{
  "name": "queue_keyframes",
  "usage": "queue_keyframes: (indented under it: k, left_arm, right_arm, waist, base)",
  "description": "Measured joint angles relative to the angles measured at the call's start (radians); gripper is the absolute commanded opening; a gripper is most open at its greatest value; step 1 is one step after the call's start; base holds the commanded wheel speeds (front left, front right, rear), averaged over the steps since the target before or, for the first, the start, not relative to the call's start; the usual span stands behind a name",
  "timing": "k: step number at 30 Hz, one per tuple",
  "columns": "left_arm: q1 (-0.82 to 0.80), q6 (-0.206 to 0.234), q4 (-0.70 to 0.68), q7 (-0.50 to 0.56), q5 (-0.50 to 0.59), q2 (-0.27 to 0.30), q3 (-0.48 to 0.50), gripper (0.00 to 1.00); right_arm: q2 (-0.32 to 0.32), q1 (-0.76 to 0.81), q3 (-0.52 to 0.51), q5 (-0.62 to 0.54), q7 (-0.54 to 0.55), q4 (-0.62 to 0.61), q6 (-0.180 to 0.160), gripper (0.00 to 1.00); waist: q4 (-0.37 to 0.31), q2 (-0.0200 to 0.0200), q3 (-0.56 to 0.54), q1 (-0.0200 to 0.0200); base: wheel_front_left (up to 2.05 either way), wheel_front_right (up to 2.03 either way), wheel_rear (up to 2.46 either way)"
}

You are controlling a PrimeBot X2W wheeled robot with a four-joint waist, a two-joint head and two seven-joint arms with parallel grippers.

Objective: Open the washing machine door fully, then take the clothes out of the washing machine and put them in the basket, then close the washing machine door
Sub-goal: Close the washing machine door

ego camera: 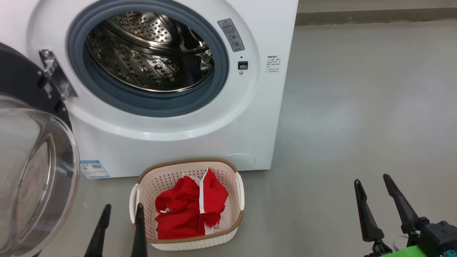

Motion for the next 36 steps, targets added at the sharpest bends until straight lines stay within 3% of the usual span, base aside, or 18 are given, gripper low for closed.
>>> queue_keyframes:
  k: [19, 36]
  left_arm:
    - [0.0, 0.05, -0.017, 0.027, 0.042, 0.003, -0.023, 1.0]
    - [0.0, 0.093, -0.061, 0.025, 0.067, 0.004, -0.013, 1.0]
  right_arm:
    - [0.0, 0.0, 0.017, 0.0, 0.0, 0.003, 0.0, 1.0]
    - [-0.001, -0.015, 0.065, -0.012, 0.0, 0.016, 0.0, 1.0]
  waist:
    - [0.06, 0.0, 0.004, 0.0]
    - [0.253, 0.0, 0.026, 0.0]
  base:
    - [-0.14, 0.14, 0.0]
    - [0.0, 0.0, 0.0]
